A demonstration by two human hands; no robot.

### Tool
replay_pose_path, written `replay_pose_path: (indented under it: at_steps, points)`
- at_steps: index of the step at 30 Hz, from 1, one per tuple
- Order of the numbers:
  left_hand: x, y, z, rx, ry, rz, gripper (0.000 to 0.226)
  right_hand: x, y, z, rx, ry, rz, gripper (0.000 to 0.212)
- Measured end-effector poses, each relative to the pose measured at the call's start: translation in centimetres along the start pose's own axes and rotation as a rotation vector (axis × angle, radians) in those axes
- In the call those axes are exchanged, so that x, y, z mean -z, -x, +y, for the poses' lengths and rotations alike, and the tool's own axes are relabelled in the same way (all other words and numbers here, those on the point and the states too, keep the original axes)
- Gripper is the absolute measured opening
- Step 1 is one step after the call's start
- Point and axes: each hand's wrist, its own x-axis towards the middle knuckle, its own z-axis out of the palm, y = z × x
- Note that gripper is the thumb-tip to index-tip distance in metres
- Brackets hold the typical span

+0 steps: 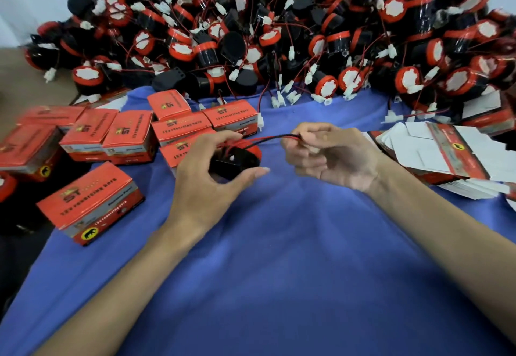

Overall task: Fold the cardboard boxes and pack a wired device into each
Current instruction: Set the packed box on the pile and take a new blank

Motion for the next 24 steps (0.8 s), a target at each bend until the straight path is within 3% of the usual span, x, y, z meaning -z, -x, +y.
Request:
replay_pose_path:
  at_steps: [3, 5, 8, 11, 14, 17, 19, 24]
  points:
    - [-0.1, 0.2, 0.5, 0.062, 0.223, 0.108, 0.054, 0.2, -0.9, 1.0, 0.054, 0.059, 0.19, 0.001]
    - [-0.3, 0.2, 0.7, 0.052, 0.262, 0.145, 0.056, 0.1, -1.5, 2.1, 0.081, 0.092, 0.303, 0.005]
    - [-0.8, 0.5, 1.0, 0.052, 0.316, 0.076, 0.053, -0.3, -2.2, 3.7, 0.087, 0.086, 0.41, 0.019]
    - [-1.0, 0.7, 1.0, 0.039, 0.327, -0.036, 0.056, -0.5, -2.5, 4.5, 0.104, 0.062, 0.455, 0.016]
    - [-0.9, 0.4, 1.0, 0.032, 0.224, -0.043, 0.063, -0.5, -2.8, 4.8, 0.161, 0.071, 0.576, 0.013]
    - [-0.8, 0.3, 1.2, 0.083, 0.29, -0.035, 0.06, -0.6, -2.9, 5.0, 0.189, 0.101, 0.707, 0.018]
    - [-0.9, 0.4, 1.1, 0.086, 0.323, -0.042, 0.059, -0.6, -2.9, 5.1, 0.22, 0.078, 0.726, 0.026]
    - [-1.0, 0.4, 0.9, 0.116, 0.364, -0.089, 0.059, -0.7, -2.8, 5.1, 0.235, 0.176, 0.667, 0.014]
